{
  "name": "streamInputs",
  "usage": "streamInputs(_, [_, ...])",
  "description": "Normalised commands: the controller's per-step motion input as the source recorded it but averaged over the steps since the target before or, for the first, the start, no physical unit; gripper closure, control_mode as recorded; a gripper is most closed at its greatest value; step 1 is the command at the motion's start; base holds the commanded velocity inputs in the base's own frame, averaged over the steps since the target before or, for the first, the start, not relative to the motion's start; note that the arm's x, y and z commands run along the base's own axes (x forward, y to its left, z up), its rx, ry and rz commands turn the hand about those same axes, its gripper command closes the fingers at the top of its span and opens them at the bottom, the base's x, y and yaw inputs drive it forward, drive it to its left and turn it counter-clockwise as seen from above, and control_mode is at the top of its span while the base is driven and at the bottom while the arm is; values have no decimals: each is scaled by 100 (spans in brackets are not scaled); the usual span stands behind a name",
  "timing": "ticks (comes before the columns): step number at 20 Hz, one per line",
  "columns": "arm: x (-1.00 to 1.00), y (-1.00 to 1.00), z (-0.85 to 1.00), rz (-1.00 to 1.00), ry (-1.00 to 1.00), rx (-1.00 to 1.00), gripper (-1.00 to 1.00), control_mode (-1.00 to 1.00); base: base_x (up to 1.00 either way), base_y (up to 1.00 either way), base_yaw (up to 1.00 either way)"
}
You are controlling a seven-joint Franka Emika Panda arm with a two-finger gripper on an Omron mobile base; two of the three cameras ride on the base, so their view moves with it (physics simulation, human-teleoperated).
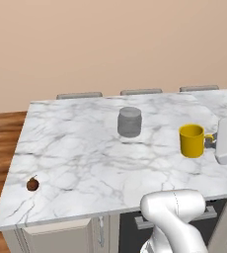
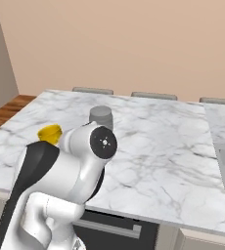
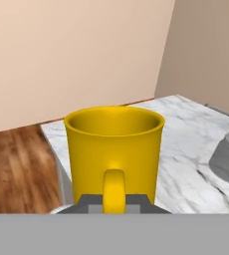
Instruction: Open the cabinet directly in front. Then move the wine and the mug to the dining counter with the jar on it.
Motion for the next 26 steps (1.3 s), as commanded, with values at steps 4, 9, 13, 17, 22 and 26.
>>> streamInputs(4, [30,-23,-18,0,0,3,100,-100,0,0,0])
streamInputs(9, [23,-12,-26,0,0,3,100,-100,0,0,0])
streamInputs(13, [29,-5,-28,0,0,3,100,-100,0,0,0])
streamInputs(17, [37,-2,-24,0,0,3,100,-100,0,0,0])
streamInputs(22, [44,-2,-23,0,0,1,100,-100,0,0,0])
streamInputs(26, [42,-4,-23,-2,0,0,100,-100,0,0,0])
